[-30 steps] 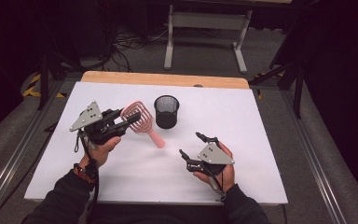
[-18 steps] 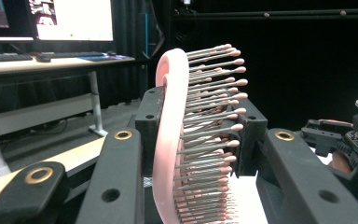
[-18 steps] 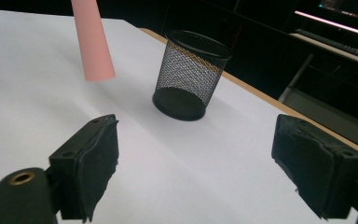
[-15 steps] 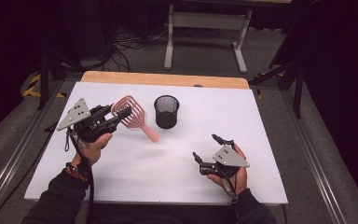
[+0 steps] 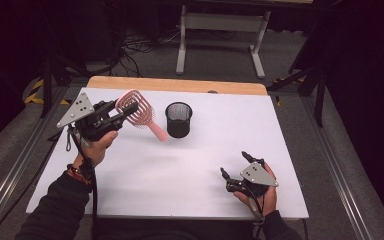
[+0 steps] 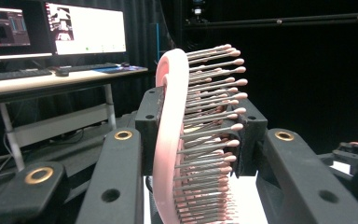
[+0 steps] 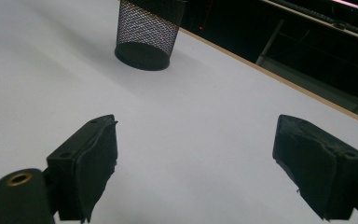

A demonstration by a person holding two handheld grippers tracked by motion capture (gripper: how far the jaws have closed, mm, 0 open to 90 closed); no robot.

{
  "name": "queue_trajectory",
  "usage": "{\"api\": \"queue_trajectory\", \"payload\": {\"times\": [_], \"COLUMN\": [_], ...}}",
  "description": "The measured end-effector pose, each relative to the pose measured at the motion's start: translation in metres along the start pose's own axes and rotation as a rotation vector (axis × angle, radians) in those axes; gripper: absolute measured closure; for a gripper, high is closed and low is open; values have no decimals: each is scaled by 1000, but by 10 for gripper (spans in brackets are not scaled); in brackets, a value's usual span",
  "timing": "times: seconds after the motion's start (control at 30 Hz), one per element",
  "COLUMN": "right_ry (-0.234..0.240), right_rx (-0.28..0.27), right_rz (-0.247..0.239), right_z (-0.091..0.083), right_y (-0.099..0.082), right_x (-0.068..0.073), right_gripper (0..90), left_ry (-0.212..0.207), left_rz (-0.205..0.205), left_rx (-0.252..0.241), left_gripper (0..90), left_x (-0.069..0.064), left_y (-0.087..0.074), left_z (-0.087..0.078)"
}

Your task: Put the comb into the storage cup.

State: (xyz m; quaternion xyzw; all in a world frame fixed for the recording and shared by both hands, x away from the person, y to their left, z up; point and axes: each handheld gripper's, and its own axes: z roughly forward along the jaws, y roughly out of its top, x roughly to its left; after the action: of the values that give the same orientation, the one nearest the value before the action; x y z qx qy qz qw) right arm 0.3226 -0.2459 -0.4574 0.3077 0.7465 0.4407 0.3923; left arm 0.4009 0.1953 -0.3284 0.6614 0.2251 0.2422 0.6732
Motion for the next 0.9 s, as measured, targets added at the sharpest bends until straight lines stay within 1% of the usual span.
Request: {"api": "queue_trajectory", "payload": {"times": [0.07, 0.17, 0.23, 0.4, 0.47, 0.5, 0.53, 0.63, 0.73, 0.83, 0.87, 0.9], "right_ry": [-1, -10, -25, -20, -22, -19, -12, -22, -25, -23, -19, -19], "right_rx": [0, -5, 6, 9, 18, 20, 19, 21, 17, 16, 14, 14], "right_rz": [-4, 10, 2, -11, -12, -14, -10, -29, -23, -21, -22, -22], "right_z": [-1, -3, -3, -1, 0, 0, 1, 1, 1, 0, 0, 0], "right_y": [0, -2, -2, -1, -1, -1, -1, 0, 0, 1, 1, 1], "right_x": [-1, -3, -3, -1, 0, 0, 1, 2, 2, 2, 2, 2], "right_gripper": [140, 137, 135, 135, 136, 137, 137, 137, 137, 137, 137, 137], "left_ry": [5, 5, 9, 0, -13, -13, -15, -24, -25, -24, -25, -25], "left_rz": [17, 38, 50, 81, 92, 98, 103, 124, 155, 161, 151, 151], "left_rx": [2, -8, -9, -1, -3, -1, 1, 7, 13, 22, 19, 19], "left_gripper": [636, 636, 636, 636, 636, 636, 636, 636, 636, 636, 636, 636], "left_x": [0, 0, 0, -3, -3, -3, -4, -5, -7, -8, -8, -8], "left_y": [8, 23, 29, 45, 52, 54, 56, 63, 66, 69, 70, 70], "left_z": [0, 3, 5, 15, 20, 23, 25, 33, 42, 49, 55, 55]}}
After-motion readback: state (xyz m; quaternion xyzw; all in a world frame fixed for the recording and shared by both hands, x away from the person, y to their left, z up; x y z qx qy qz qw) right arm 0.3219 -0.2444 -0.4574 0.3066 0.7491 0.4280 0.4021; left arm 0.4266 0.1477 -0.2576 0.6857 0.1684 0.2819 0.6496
